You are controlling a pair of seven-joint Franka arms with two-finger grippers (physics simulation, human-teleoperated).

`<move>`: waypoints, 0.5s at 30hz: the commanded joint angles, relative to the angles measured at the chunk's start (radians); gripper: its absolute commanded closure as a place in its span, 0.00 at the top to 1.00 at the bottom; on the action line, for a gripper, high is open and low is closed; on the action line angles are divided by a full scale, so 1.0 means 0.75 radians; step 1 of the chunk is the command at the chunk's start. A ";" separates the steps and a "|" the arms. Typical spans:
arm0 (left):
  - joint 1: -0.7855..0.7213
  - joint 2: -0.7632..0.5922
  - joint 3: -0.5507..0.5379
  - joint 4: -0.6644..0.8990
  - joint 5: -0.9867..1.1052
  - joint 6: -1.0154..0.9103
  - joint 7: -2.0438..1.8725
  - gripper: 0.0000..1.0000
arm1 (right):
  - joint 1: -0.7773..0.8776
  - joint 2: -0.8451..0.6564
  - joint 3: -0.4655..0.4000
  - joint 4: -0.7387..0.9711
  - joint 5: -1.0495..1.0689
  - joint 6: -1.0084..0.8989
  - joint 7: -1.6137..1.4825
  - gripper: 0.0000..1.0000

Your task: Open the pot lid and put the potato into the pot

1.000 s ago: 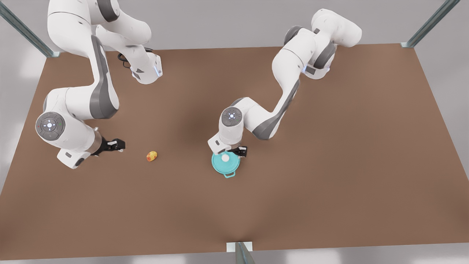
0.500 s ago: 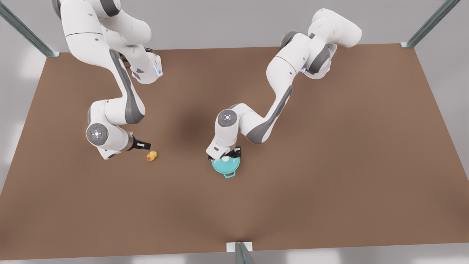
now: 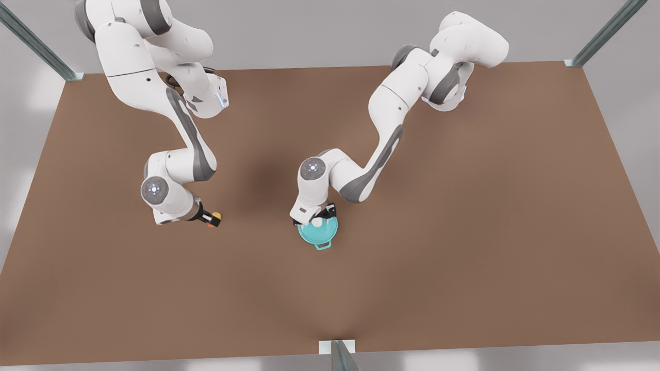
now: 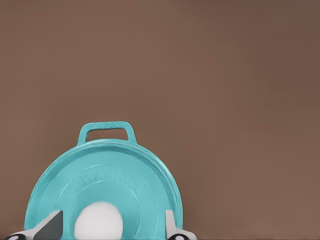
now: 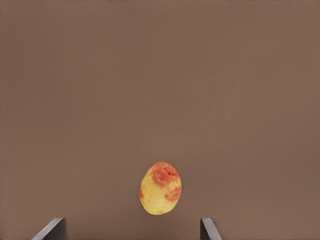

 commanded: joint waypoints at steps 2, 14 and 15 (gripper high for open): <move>-0.004 0.012 0.001 0.002 0.018 0.002 -0.170 0.99 | 0.002 0.030 0.001 -0.018 0.002 0.144 0.270 1.00; 0.006 -0.003 0.001 0.004 0.006 -0.098 -0.129 0.37 | 0.051 0.133 0.001 -0.028 -0.009 0.224 0.270 1.00; 0.006 -0.007 0.003 0.004 0.006 -0.121 -0.127 0.37 | 0.047 0.133 -0.004 -0.036 -0.013 0.224 0.270 1.00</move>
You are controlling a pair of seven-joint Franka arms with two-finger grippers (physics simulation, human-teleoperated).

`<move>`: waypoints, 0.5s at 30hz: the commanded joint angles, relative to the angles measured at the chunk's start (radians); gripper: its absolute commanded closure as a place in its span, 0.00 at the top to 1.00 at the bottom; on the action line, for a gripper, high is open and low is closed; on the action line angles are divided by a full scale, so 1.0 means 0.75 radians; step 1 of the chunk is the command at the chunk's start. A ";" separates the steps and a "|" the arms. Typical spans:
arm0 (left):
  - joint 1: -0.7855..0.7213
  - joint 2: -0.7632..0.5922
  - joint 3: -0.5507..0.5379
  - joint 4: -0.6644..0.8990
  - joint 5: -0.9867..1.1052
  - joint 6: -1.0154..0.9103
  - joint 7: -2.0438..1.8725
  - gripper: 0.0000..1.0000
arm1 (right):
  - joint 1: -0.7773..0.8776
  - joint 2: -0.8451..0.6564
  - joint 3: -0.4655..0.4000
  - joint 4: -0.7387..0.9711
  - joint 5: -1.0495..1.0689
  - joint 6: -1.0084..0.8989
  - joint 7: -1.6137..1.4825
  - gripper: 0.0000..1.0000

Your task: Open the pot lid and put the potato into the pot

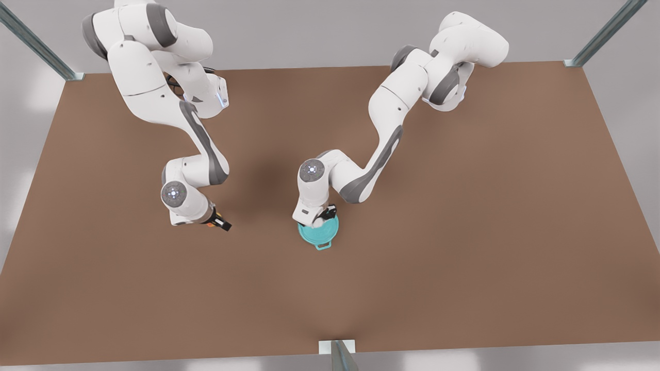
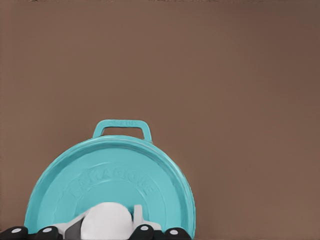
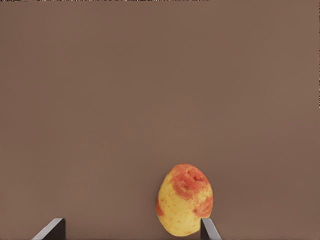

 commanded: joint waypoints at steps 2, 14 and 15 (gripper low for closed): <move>0.015 -0.016 -0.002 0.007 -0.013 -0.148 0.033 0.37 | -0.007 -0.013 -0.002 -0.042 -0.006 0.043 0.111 1.00; 0.596 0.125 -0.033 0.011 -0.191 0.036 0.573 0.38 | 0.000 0.015 -0.004 -0.128 -0.008 0.133 0.111 1.00; 0.598 0.129 -0.037 0.013 -0.193 0.038 0.573 0.38 | 0.002 0.018 -0.004 -0.128 -0.008 0.135 0.109 1.00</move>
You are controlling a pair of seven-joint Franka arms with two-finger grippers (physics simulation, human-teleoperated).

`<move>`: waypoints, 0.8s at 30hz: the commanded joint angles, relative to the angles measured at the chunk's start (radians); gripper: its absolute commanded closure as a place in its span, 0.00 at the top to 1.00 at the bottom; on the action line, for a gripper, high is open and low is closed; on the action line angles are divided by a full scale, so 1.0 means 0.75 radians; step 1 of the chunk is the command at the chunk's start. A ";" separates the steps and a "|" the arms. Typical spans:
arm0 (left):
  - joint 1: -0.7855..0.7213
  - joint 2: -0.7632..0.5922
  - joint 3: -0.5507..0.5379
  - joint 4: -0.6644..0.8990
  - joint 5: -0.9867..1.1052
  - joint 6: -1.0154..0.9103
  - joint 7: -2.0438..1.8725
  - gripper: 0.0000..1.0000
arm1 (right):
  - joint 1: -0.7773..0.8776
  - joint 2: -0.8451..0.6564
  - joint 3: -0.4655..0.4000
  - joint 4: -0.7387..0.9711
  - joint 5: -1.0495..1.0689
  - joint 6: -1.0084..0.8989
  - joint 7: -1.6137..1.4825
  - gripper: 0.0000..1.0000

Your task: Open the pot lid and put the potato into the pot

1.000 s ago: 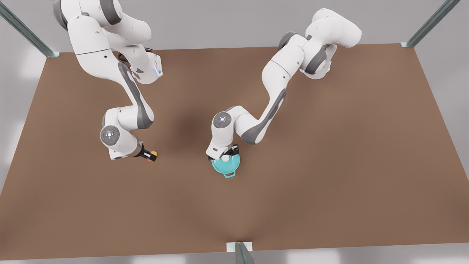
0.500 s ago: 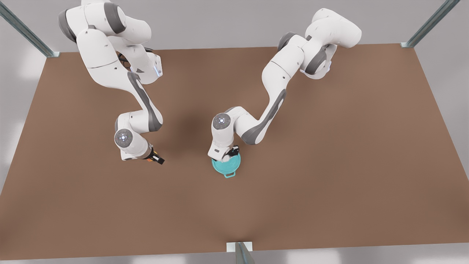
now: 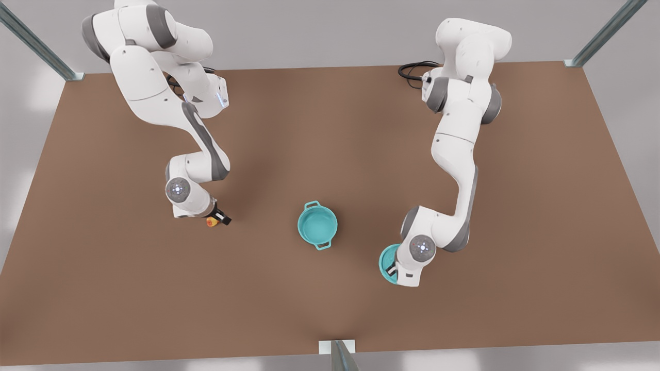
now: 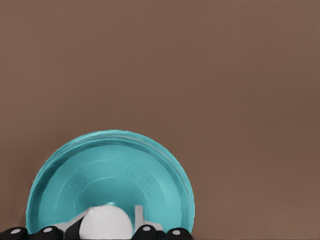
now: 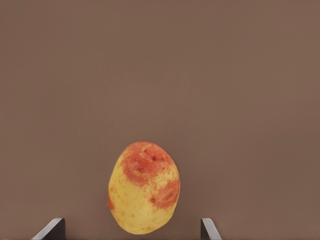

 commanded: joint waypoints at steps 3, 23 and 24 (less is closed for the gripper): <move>0.038 -0.003 -0.036 0.003 -0.031 0.088 0.401 1.00 | 0.001 0.009 0.000 0.000 -0.001 0.036 0.045 1.00; 0.433 -1.160 -0.046 -0.633 -0.045 -0.646 1.334 1.00 | -0.007 0.038 -0.006 0.000 -0.025 0.075 0.045 0.84; 0.435 -1.160 -0.046 -0.633 -0.043 -0.644 1.336 1.00 | -0.007 0.038 -0.006 0.002 -0.025 0.075 0.043 0.84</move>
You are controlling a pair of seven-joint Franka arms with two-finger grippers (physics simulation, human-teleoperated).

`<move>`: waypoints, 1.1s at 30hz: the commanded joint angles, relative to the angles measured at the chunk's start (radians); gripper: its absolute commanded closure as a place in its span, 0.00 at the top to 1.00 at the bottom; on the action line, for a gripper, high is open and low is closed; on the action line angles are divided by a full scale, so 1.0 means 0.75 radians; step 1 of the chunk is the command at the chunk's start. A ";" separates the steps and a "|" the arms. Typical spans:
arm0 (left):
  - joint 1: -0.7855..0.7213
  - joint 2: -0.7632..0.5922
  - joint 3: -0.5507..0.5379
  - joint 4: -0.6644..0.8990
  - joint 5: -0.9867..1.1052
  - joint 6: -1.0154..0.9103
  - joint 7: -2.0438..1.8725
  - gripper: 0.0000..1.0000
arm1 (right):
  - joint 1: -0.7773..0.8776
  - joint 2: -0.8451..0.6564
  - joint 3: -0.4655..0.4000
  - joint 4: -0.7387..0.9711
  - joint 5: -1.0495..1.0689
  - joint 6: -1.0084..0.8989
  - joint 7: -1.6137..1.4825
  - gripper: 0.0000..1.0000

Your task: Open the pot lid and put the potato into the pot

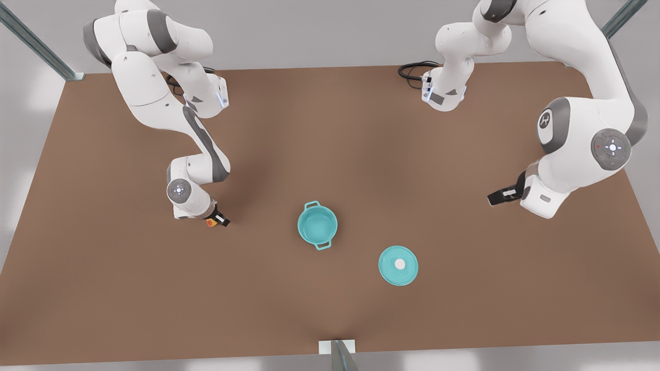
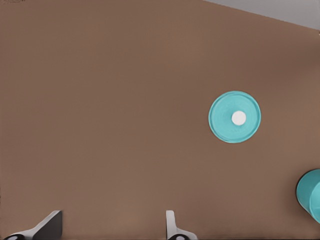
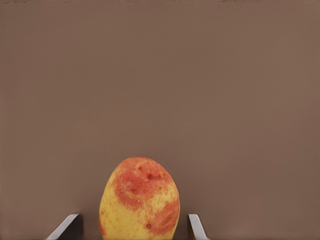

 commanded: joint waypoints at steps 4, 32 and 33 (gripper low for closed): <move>-0.001 0.000 0.000 0.002 0.003 -0.001 0.442 1.00 | -0.020 0.001 0.000 0.001 -0.020 0.012 0.004 0.81; 0.003 0.005 0.000 0.006 0.003 0.011 0.442 1.00 | 0.277 -0.240 0.045 0.198 0.091 -0.364 0.237 0.54; 0.009 0.003 0.002 0.006 0.003 0.009 0.444 1.00 | 0.299 -0.240 0.045 0.212 0.093 -0.377 0.253 0.54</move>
